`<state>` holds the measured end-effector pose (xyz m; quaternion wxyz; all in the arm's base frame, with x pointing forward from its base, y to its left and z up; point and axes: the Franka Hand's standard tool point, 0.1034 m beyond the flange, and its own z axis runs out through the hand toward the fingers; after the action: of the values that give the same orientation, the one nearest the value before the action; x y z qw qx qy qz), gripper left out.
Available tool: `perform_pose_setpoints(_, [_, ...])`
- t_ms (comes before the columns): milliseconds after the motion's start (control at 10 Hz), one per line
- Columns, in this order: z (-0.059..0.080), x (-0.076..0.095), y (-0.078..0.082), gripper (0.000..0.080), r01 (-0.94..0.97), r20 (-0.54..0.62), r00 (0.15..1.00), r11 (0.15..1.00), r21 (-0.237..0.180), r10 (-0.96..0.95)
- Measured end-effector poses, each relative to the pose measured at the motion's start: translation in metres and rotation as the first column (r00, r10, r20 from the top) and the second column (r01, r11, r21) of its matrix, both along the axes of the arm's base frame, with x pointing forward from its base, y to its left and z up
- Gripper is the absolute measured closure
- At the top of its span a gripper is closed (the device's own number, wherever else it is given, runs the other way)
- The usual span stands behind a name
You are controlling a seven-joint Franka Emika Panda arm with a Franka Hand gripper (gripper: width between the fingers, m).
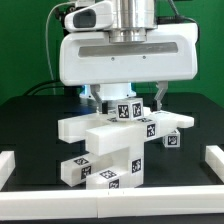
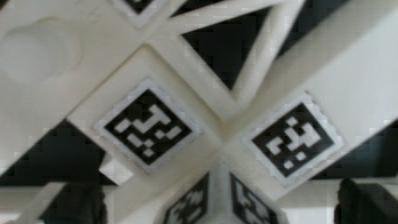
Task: Assemble chair
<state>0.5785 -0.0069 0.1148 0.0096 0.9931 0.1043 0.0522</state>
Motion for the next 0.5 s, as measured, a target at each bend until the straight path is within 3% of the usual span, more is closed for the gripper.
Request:
perform_pose_setpoints(300, [0.0, 0.0, 0.006, 0.0151, -0.271, -0.009, 0.963, 0.962, -0.034, 0.271])
perform_pose_setpoints(500, [-0.001, -0.001, -0.012, 0.0151, -0.432, -0.022, 0.902, 0.901, -0.053, 0.431])
